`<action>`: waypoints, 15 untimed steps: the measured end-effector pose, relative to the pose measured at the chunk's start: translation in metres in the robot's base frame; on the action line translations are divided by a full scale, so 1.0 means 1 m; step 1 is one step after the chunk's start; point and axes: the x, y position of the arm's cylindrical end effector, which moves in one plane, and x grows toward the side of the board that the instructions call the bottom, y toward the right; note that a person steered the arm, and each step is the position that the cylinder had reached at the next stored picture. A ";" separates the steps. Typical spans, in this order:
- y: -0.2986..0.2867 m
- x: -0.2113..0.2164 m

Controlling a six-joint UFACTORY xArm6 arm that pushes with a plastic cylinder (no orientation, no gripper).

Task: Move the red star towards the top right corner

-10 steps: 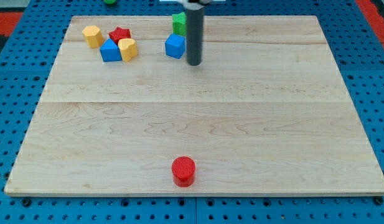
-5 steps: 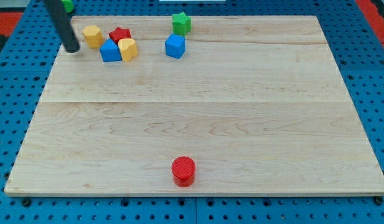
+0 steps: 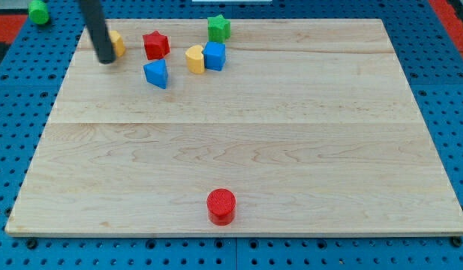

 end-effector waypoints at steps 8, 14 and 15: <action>0.066 -0.032; 0.321 -0.031; 0.353 -0.026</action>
